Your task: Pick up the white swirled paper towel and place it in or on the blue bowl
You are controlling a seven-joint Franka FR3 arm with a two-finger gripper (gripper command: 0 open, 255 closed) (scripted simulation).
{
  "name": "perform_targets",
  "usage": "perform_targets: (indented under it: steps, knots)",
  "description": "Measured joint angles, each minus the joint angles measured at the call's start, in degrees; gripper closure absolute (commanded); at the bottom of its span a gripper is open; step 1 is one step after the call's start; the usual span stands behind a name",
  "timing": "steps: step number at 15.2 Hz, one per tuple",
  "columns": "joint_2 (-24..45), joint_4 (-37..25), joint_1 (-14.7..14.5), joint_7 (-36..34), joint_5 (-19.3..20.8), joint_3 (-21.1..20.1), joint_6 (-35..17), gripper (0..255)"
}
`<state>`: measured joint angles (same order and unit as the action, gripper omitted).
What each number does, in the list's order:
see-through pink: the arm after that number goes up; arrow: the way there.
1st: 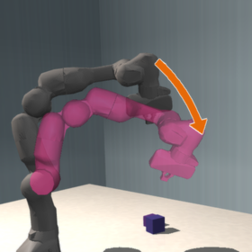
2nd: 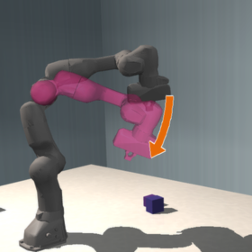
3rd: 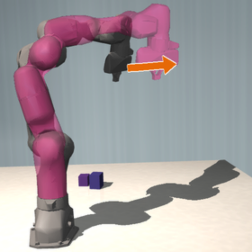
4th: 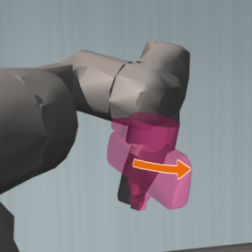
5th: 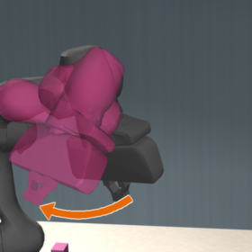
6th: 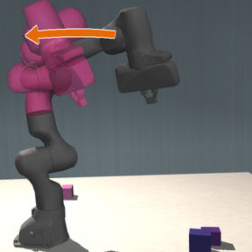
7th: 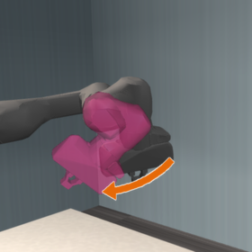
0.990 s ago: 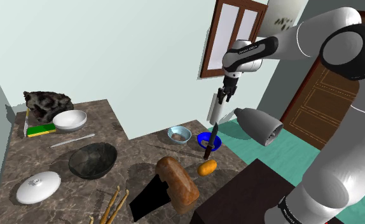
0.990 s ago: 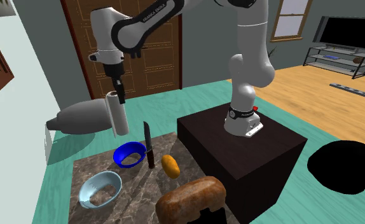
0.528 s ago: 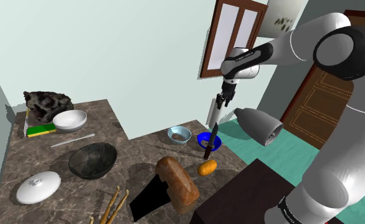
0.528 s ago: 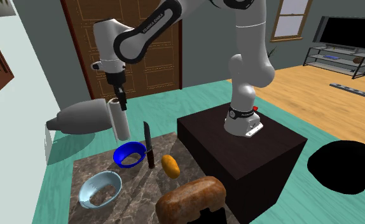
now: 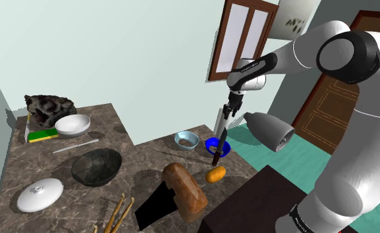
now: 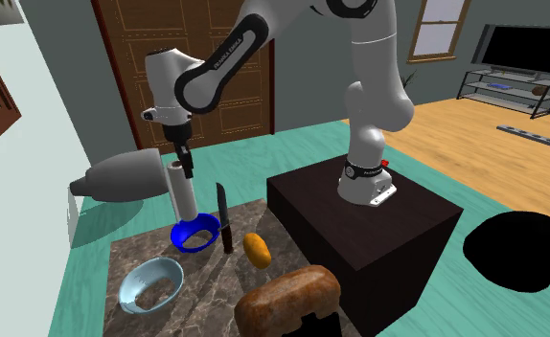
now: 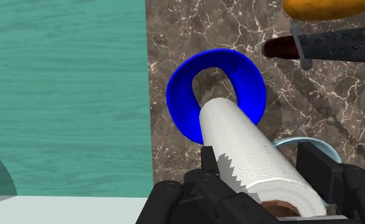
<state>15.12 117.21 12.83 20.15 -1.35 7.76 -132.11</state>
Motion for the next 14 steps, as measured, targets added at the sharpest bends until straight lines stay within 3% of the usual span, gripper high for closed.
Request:
perform_targets:
  steps: [14]
  knots:
    - [6.3, 1.7, 0.4, 0.7, -1.2, -0.5, -7.9, 255]
